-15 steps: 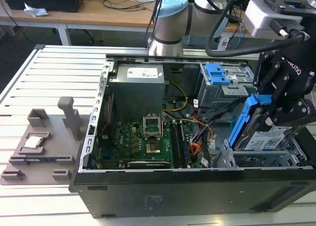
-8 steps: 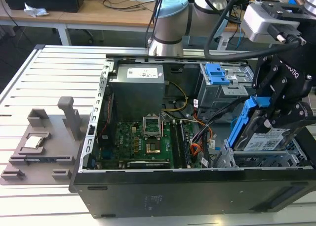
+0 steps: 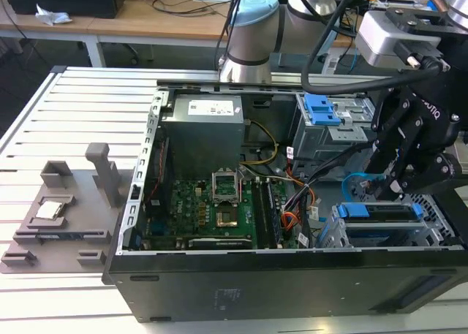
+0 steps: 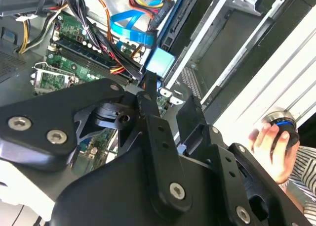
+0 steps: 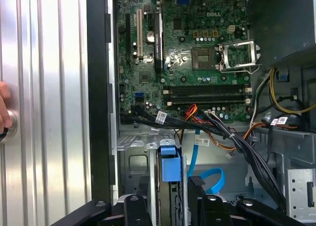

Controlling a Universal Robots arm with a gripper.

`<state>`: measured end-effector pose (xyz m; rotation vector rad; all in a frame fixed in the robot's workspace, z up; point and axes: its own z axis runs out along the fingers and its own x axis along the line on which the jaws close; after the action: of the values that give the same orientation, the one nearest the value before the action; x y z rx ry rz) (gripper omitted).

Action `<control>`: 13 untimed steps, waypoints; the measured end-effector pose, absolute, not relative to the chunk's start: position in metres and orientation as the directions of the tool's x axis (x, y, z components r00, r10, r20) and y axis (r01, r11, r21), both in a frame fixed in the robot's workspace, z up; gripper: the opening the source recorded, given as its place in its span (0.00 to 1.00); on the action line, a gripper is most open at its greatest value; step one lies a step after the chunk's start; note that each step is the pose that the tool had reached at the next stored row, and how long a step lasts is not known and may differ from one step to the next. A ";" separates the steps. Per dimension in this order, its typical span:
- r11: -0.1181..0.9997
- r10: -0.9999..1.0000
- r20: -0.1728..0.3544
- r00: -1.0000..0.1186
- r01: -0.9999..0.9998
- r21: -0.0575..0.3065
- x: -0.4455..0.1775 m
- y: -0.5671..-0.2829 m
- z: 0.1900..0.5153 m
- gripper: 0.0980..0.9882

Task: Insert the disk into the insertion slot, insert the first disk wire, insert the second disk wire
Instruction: 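Insert the disk into the insertion slot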

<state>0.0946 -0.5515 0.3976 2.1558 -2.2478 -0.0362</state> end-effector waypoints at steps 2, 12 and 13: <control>0.042 -0.999 0.003 -0.042 -0.998 0.035 0.095 -0.551 0.398 0.37; 0.042 -0.999 0.003 -0.042 -0.999 0.035 0.095 -0.551 0.397 0.01; 0.042 -0.999 0.003 -0.042 -0.998 0.035 0.095 -0.551 0.397 0.01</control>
<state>0.0946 -0.5515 0.3969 2.1558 -2.2479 -0.0363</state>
